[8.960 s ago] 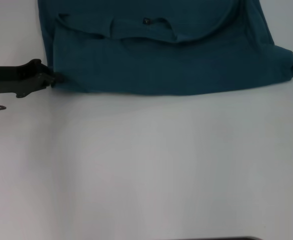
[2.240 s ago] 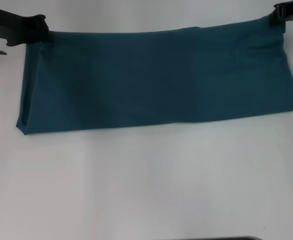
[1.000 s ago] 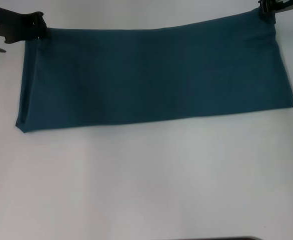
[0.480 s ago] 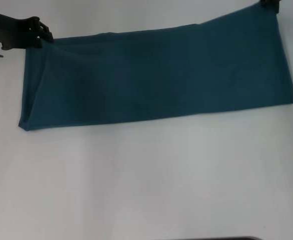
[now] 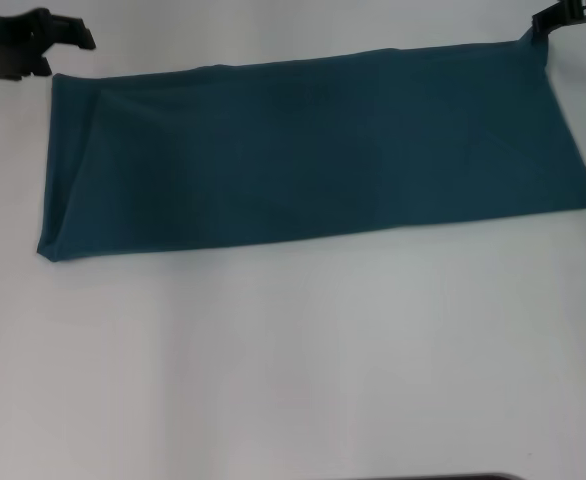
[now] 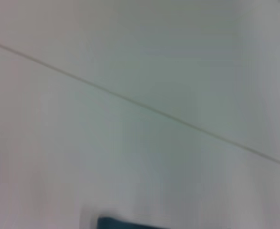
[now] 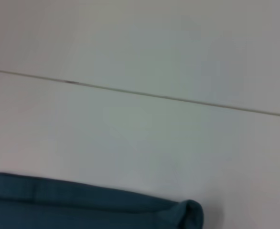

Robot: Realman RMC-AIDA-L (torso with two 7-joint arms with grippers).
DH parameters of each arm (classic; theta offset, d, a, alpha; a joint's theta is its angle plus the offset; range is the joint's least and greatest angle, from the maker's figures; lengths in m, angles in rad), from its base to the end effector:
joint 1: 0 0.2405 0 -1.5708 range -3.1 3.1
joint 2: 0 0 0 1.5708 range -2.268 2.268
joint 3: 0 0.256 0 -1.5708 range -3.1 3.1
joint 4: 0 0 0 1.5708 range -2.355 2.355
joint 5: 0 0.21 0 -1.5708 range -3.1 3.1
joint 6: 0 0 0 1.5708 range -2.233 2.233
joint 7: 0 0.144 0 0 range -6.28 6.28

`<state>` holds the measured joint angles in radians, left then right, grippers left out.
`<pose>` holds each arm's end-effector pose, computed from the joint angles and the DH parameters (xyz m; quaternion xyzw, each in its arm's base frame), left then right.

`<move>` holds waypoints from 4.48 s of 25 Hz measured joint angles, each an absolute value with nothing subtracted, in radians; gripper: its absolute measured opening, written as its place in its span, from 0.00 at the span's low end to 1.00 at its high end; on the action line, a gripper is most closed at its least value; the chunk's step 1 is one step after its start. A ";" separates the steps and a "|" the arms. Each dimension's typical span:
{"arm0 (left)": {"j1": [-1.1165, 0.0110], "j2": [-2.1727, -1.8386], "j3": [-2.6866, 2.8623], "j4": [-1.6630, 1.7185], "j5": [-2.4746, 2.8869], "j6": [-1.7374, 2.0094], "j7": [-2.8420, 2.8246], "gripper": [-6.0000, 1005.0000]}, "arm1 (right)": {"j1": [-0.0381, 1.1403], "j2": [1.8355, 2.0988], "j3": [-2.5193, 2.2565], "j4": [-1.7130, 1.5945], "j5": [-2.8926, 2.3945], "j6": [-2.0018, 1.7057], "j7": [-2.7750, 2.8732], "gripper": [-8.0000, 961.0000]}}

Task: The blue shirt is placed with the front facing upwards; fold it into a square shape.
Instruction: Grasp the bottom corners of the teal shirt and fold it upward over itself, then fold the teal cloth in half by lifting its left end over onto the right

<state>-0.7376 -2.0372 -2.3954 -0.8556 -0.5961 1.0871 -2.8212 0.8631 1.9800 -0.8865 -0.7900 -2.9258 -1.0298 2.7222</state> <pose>-0.2607 0.4363 0.0563 -0.6815 -0.6493 -0.1250 0.3136 0.2553 0.4636 0.0740 -0.7623 0.4893 -0.0890 0.4142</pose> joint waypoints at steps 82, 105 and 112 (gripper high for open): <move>-0.513 -1.992 -2.355 -0.801 -0.855 1.286 -2.490 0.70 | 0.375 1.993 -0.539 -0.724 -1.929 -1.591 1.824 0.88; -0.508 -2.019 -2.361 -0.812 -0.808 1.177 -2.834 0.70 | 0.365 1.993 -0.521 -0.724 -1.930 -1.597 1.826 0.87; -0.513 -2.031 -2.359 -0.813 -0.771 1.153 -2.835 0.70 | 0.365 1.993 -0.520 -0.720 -1.930 -1.595 1.824 0.87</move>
<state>-0.5127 -2.0310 -2.3594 -0.8128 -0.7714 1.1534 -2.8353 0.3650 1.9926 -0.5200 -0.7197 -1.9301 -1.5949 1.8237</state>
